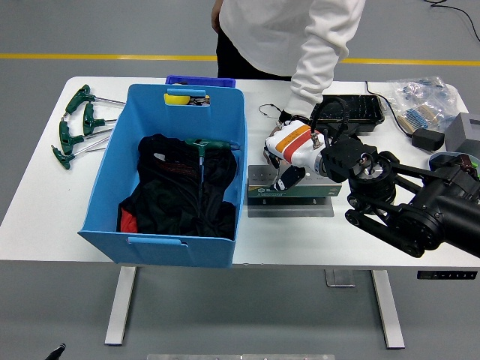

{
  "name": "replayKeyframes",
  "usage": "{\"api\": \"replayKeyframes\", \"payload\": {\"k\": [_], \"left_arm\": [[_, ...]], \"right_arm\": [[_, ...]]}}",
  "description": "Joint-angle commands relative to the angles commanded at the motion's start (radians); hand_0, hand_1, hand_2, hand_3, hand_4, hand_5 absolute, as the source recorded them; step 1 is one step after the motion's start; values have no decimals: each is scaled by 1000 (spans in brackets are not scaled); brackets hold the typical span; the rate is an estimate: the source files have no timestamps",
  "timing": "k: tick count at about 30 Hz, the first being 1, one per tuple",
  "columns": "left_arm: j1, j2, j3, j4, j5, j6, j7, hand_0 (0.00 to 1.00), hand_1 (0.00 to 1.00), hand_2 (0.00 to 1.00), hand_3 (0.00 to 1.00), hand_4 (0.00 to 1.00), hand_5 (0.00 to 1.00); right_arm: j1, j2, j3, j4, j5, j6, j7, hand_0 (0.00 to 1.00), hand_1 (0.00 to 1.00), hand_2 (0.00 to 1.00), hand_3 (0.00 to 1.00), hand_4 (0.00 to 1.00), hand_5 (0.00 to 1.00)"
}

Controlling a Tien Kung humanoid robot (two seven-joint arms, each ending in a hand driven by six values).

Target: Lift tool from toolbox,place it in box,lift tool from toolbox,place it in box

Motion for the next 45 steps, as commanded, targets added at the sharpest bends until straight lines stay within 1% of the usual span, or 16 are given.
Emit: {"api": "replayKeyframes", "payload": {"k": [2,7,8,19,20,25,26,31,32,37,38,43,44,45], "left_arm": [[0,0,0,0,0,0,0,782,802,812,723,714,586],[1,1,-1,0,2,0,-1,782,802,812,723,714,586],[0,1,-1,0,1,0,-1,782,802,813,723,713,586],[-3,2,13,0,-15,-2,-4,782,802,811,724,714,586],[-3,2,14,0,-17,-2,-4,780,801,811,724,714,586],[-3,2,11,0,-17,-1,-4,780,801,811,724,714,586],[-2,2,12,0,-18,-1,-5,780,802,812,724,714,586],[-2,3,10,0,-18,-1,-5,780,802,812,724,714,586],[-1,3,12,0,-20,0,-6,780,801,811,725,716,587],[0,3,14,0,-25,1,-7,780,801,811,725,716,587],[0,3,14,0,-25,1,-7,781,802,811,724,716,588],[-1,2,14,0,-27,2,-7,781,802,811,724,716,588],[-1,2,13,0,-27,2,-8,782,803,811,724,716,587],[-1,2,14,0,-28,2,-8,782,803,811,724,716,587]], "right_arm": [[4,-1,-7,-1,-7,1,1,821,448,424,373,960,528],[11,-2,-16,-5,-28,-4,5,821,448,424,373,960,528],[12,-3,-16,-5,-31,-4,5,826,462,437,371,962,533],[28,-12,-24,-8,-50,22,-3,828,459,437,361,968,545],[29,-13,-25,-8,-51,26,-4,825,442,418,336,972,555],[31,-14,-25,-9,-51,45,-10,825,442,418,336,972,555],[31,-14,-25,-10,-51,50,-11,787,397,369,293,966,565],[34,-13,-25,-14,-51,57,-15,787,397,369,293,966,565],[36,-13,-26,-15,-52,55,-15,706,331,299,223,956,579],[44,-10,-23,-16,-56,41,-16,706,331,299,223,956,579],[45,-9,-22,-17,-54,40,-16,483,222,213,156,929,592],[45,-10,-24,-25,-42,44,-16,483,222,213,156,929,592],[45,-10,-24,-26,-39,46,-17,250,162,170,123,916,594],[44,-11,-24,-27,-35,47,-17,250,162,170,123,916,594]]}}
